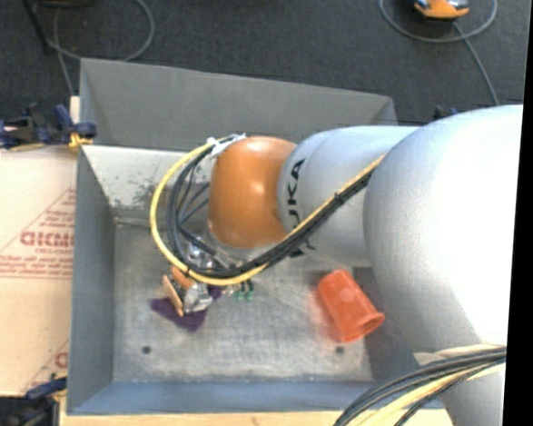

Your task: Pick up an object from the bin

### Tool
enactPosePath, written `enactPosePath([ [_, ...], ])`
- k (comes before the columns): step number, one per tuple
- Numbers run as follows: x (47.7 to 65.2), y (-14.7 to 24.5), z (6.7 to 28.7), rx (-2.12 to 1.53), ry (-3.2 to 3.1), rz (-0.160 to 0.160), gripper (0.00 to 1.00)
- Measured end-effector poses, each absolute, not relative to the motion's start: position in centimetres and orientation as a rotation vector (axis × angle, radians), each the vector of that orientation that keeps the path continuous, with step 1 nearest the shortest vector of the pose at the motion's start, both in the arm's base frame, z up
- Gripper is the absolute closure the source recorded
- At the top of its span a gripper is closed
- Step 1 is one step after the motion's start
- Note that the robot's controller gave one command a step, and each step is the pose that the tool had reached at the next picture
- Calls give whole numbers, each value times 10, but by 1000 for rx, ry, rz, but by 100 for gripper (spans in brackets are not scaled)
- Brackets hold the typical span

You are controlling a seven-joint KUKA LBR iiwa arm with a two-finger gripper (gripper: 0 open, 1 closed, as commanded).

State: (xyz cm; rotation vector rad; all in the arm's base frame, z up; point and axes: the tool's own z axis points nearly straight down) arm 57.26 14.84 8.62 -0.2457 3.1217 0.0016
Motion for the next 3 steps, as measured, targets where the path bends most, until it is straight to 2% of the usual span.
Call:
enactPosePath([
  [1,573,148,86,-245,3122,2,100],
  [2,569,153,122,-259,3131,-2,100],
  [3,559,154,214,-581,3085,1,100],
])
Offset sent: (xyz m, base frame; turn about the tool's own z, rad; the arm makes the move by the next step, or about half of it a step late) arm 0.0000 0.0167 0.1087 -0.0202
